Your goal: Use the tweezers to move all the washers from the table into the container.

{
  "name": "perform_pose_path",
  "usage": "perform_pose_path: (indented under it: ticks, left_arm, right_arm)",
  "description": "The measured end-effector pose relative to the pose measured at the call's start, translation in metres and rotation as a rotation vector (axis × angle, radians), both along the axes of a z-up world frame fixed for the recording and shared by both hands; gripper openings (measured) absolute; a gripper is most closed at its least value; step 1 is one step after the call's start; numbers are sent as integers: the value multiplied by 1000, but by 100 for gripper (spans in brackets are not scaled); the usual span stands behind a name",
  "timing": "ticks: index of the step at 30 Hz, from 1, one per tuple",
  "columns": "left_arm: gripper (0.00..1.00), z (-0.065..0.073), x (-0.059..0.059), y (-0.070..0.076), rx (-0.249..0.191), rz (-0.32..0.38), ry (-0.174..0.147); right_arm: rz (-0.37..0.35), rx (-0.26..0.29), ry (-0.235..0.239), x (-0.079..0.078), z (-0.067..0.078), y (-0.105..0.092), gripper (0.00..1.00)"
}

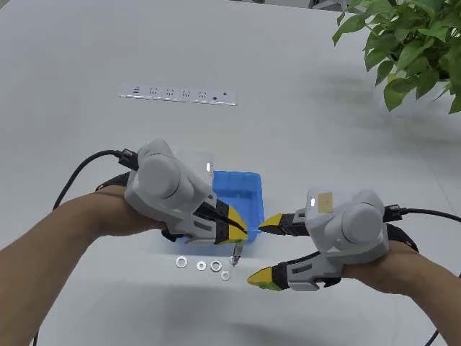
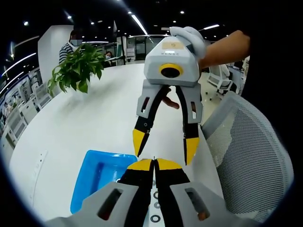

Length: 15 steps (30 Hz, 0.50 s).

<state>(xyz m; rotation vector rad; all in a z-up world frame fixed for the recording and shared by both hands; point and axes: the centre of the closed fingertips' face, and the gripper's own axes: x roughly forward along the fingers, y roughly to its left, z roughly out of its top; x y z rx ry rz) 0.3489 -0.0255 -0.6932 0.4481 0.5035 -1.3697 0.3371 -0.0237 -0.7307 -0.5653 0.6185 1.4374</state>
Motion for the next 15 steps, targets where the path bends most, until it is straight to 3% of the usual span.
perform_pose_path:
  ticks: [8,15]
  left_arm:
    - [5,1,-2,1,9,-5,-3]
    - [5,1,-2,3,12,-10,-1]
  right_arm:
    - [35,-6,-6,0,-2,6,48]
    - [96,-33,-17,2,-6,11,39]
